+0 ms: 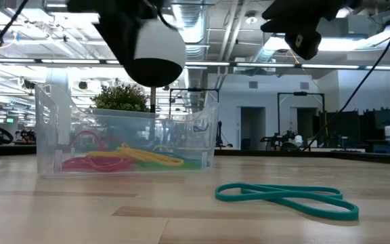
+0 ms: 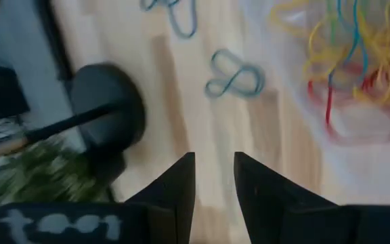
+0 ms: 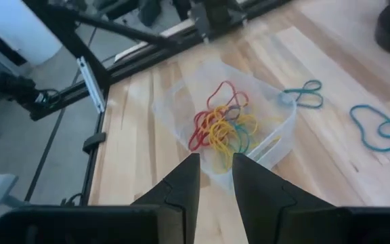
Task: Pick and place items into bin
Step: Put the blue rubber band into the transparent bin
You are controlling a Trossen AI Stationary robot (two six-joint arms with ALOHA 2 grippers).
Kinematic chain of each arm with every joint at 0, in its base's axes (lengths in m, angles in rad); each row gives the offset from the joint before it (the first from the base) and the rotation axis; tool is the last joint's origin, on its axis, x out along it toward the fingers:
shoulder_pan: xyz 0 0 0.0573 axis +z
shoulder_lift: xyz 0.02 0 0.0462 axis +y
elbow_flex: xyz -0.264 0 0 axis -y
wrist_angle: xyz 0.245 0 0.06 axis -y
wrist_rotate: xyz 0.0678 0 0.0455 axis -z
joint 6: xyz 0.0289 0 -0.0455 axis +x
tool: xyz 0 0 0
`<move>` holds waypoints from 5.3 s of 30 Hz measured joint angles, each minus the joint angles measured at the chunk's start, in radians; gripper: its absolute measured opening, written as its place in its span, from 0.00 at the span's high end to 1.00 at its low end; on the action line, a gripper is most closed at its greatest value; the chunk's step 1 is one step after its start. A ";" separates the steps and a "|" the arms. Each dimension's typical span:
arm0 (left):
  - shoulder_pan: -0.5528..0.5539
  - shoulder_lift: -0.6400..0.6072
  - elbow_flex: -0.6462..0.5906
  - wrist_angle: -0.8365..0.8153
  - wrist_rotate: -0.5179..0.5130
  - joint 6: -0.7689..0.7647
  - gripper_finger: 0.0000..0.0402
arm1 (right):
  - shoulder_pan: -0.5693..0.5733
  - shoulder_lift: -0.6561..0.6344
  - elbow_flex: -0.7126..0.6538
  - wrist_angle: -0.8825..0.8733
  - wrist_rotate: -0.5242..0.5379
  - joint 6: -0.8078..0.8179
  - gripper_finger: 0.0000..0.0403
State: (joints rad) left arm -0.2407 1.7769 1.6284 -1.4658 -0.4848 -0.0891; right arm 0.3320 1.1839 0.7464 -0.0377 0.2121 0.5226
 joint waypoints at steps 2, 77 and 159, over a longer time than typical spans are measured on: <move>-0.008 -0.060 0.003 -0.024 -0.004 0.020 0.77 | -0.014 0.000 0.000 0.011 0.013 0.000 0.80; 0.203 -0.565 -0.749 0.663 0.243 0.093 0.77 | 0.619 0.536 0.164 -0.784 -0.441 1.236 0.68; 0.203 -0.565 -0.748 0.687 0.262 0.051 0.77 | 0.486 0.562 0.359 -0.715 0.312 0.243 0.99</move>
State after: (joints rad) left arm -0.0380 1.2121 0.8803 -0.7793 -0.2226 -0.0380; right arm 0.8176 1.7460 1.1055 -0.7527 0.5239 0.7660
